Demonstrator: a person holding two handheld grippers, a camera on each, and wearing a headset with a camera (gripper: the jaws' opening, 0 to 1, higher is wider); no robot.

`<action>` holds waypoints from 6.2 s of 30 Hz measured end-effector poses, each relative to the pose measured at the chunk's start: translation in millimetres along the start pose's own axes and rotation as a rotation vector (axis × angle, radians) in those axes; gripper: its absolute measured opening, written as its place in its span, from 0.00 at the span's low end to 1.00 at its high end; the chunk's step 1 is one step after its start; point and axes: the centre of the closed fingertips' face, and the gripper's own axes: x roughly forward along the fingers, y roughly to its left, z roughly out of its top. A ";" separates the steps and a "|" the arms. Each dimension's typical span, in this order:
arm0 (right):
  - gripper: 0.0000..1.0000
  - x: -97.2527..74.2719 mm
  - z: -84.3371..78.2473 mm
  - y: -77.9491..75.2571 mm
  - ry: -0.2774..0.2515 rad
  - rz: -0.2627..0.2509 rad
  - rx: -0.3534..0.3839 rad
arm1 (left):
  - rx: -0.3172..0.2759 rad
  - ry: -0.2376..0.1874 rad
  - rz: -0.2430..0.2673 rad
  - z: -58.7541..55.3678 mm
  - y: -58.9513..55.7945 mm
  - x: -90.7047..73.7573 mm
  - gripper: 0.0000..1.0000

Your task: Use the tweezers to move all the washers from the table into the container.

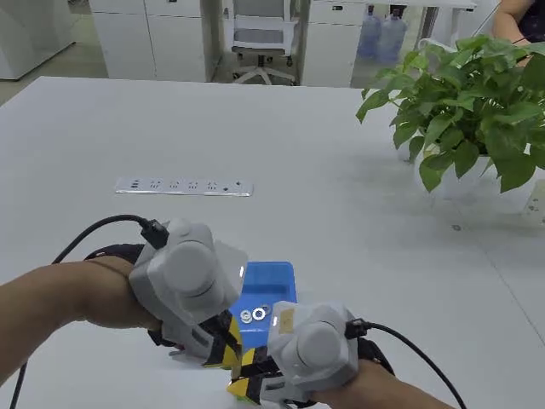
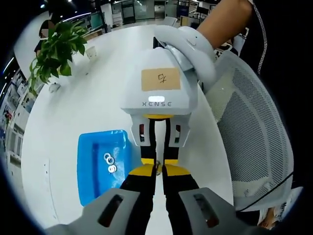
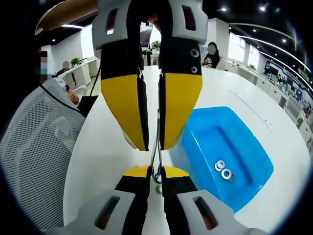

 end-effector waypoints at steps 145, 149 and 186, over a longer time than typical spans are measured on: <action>0.10 -18.7 51.7 -69.9 0.032 -0.026 -0.074 | 0.001 0.003 0.097 5.0 65.8 -58.0 0.06; 0.10 -23.7 53.0 -64.9 0.032 -0.032 -0.080 | 0.003 0.002 0.101 10.0 60.6 -60.1 0.06; 0.10 -35.0 19.6 -12.3 0.026 -0.045 -0.049 | 0.039 -0.008 0.073 27.1 7.9 -30.1 0.06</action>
